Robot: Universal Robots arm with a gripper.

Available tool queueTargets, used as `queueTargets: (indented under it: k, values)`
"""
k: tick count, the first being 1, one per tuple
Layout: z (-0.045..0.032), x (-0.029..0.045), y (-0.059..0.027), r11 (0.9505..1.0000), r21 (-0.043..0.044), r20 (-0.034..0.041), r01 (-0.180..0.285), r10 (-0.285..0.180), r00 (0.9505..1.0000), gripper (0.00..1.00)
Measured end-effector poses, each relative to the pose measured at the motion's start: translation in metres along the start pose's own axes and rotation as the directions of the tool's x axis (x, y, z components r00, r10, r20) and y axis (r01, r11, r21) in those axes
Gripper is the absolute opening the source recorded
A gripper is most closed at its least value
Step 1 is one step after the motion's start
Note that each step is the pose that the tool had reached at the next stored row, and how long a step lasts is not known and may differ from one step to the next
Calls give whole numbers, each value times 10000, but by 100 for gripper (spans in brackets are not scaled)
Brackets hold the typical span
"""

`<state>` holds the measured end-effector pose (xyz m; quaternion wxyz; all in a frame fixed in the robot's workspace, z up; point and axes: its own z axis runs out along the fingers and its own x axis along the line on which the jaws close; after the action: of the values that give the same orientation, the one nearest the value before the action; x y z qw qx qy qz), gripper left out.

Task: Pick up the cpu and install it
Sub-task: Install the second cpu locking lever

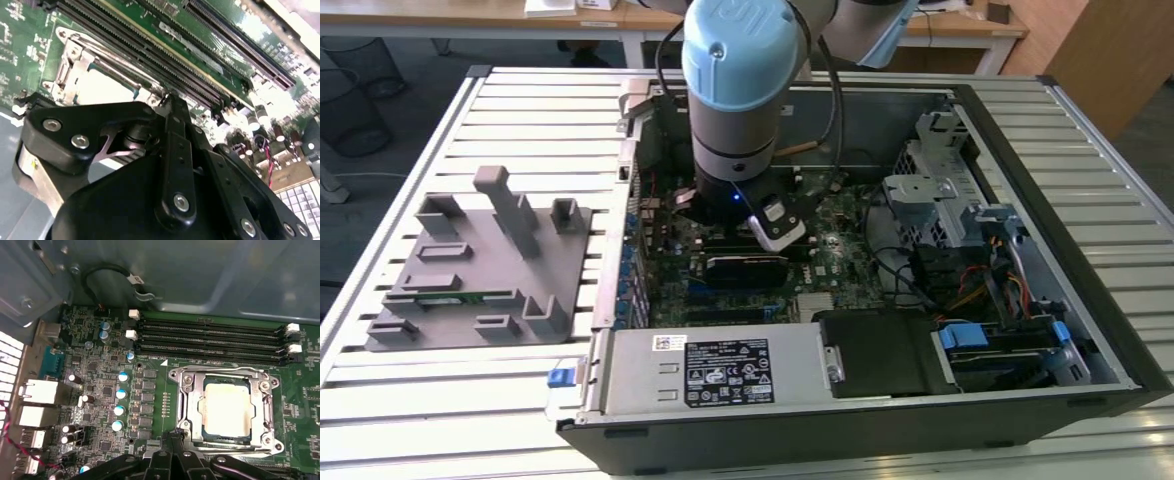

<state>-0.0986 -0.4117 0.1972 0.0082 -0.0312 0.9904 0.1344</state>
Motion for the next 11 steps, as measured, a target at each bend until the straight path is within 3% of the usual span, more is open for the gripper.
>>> queueTargets:
  k: [11]
  values:
    - [-133, -5, 36, 10000, 0, 0, 0, 0, 10000, 11]
